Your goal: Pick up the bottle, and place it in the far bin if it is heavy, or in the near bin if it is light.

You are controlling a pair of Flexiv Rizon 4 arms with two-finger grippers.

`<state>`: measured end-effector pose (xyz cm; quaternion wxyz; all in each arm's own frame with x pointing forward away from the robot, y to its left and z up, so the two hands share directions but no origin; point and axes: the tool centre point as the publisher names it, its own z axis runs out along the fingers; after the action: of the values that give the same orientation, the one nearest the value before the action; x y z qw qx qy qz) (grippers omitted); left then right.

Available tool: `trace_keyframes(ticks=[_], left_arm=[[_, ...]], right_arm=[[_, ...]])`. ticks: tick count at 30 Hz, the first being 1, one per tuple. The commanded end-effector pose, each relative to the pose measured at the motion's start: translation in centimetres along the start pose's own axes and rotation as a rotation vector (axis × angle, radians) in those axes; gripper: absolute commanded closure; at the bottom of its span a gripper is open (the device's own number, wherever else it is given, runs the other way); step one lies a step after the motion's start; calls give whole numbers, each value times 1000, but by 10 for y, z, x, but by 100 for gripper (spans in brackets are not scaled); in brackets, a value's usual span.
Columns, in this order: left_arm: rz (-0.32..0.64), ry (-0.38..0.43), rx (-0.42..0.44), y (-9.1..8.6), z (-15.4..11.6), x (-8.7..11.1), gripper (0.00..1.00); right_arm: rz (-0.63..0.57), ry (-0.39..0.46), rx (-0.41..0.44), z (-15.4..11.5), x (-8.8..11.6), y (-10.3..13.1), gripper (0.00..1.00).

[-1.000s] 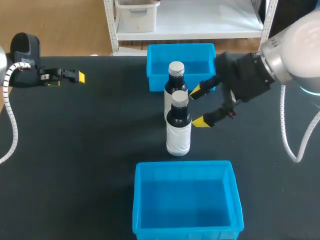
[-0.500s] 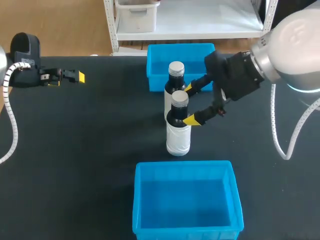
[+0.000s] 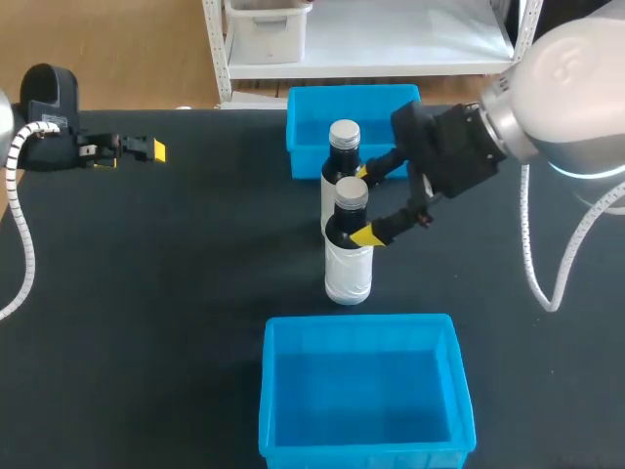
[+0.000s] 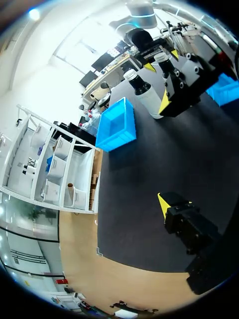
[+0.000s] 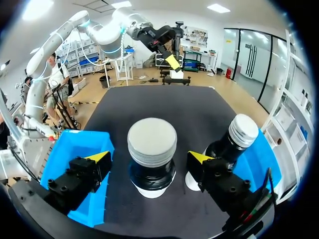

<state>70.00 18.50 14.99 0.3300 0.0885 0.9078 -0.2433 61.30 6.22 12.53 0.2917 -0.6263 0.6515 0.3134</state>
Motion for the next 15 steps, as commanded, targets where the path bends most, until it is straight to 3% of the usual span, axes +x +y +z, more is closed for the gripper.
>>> trace_keyframes(ticks=[1, 15], left_arm=[[0, 0, 0, 0, 0, 0, 0], [0, 0, 0, 0, 0, 0, 0]], right_arm=[[4, -5, -5, 4, 1, -3, 0], [27, 1, 11, 15, 4, -7, 0]])
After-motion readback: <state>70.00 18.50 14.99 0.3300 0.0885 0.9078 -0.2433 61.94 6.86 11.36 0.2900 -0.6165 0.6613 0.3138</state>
